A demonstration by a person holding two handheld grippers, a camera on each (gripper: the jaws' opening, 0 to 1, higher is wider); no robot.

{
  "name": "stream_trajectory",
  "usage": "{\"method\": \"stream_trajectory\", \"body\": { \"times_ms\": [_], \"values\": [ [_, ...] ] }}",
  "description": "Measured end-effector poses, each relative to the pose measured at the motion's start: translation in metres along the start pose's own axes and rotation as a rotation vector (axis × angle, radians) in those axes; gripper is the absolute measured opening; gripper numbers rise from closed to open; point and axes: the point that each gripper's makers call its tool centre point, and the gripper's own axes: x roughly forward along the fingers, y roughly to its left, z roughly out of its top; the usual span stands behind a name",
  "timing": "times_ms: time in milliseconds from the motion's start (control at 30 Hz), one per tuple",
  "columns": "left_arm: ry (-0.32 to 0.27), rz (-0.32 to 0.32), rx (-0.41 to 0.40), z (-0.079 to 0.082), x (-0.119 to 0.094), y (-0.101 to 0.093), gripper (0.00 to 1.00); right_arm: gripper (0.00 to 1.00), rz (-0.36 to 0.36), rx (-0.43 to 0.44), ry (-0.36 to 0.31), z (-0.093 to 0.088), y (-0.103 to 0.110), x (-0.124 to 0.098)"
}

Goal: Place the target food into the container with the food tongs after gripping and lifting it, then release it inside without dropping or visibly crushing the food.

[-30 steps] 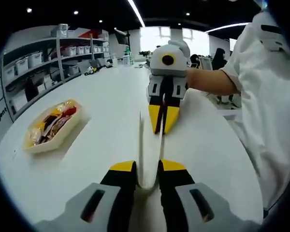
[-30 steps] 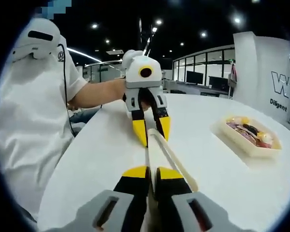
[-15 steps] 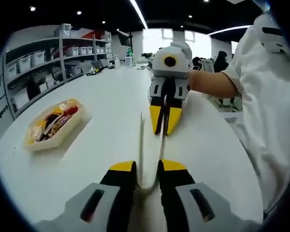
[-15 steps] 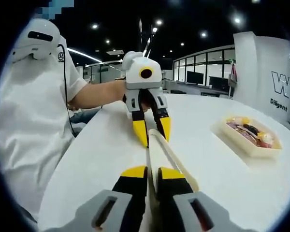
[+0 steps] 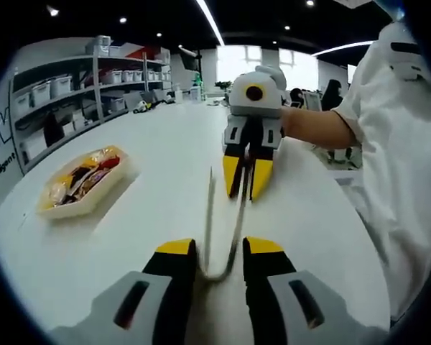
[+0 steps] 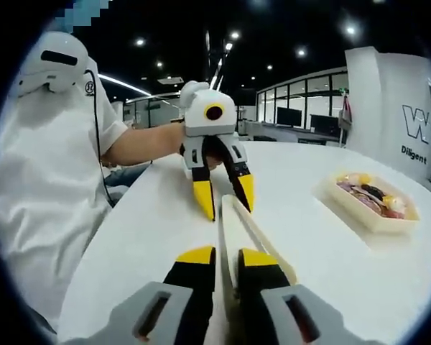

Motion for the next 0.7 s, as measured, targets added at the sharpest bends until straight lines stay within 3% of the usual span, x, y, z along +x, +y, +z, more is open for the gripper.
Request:
{"method": "stream_trajectory", "body": {
  "times_ms": [333, 700],
  "values": [
    [-0.03, 0.048, -0.028, -0.003, -0.005, 0.002, 0.3, 0.11, -0.017, 0.016, -0.022, 0.003, -0.002, -0.002],
    [-0.045, 0.08, -0.05, -0.008, -0.014, 0.004, 0.24, 0.12, -0.032, 0.035, -0.043, 0.002, -0.003, -0.012]
  ]
}}
